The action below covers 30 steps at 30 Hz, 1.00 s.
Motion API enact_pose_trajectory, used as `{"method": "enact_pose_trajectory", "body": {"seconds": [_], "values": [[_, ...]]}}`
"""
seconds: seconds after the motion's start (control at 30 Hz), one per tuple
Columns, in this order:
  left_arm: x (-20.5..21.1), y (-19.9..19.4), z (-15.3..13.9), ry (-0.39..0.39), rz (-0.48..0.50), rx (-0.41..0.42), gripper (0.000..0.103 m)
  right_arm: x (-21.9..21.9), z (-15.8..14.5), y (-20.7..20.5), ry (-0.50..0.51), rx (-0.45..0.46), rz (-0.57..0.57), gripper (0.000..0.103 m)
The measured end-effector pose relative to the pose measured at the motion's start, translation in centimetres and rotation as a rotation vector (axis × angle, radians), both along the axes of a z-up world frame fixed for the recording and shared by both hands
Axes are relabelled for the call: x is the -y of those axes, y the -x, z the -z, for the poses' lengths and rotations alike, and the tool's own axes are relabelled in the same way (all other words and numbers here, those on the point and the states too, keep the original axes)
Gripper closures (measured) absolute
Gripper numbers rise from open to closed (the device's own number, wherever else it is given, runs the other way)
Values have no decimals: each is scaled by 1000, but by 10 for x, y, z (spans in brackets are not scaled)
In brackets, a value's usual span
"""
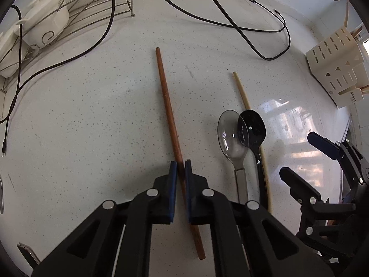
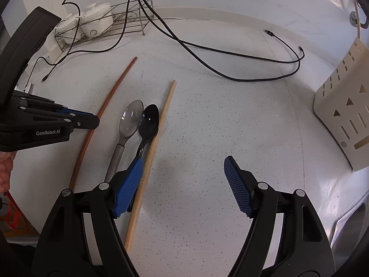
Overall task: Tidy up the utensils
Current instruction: 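Grasp the dark wooden chopstick with the left tool, then hold the wooden chopstick with the left tool while the right tool grasps a bamboo chopstick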
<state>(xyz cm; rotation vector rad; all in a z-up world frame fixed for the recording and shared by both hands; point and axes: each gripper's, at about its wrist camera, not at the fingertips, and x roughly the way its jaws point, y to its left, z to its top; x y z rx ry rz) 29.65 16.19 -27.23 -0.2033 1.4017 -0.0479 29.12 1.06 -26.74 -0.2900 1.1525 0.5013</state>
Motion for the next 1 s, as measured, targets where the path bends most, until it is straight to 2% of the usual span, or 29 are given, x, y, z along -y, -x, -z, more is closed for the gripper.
{"method": "enact_pose_trajectory", "body": {"seconds": [0.23, 0.4, 0.63, 0.8, 0.87, 1.0], "values": [[-11, 12, 0, 34, -19, 0, 97, -10, 7, -3, 53, -14, -8, 35], [-17, 18, -1, 43, -26, 3, 97, -23, 12, -3, 117, -20, -38, 48], [-25, 20, -2, 58, -34, 5, 97, -36, 14, -2, 148, -34, -53, 48], [-28, 22, -2, 66, -38, 3, 97, -36, 18, -7, 148, -81, -34, 51], [-28, 22, -2, 67, -36, 0, 97, -36, 18, -8, 136, -99, -41, 56], [-24, 16, -2, 59, -20, -21, 97, -38, 16, -10, 123, -148, -56, 82]]}}
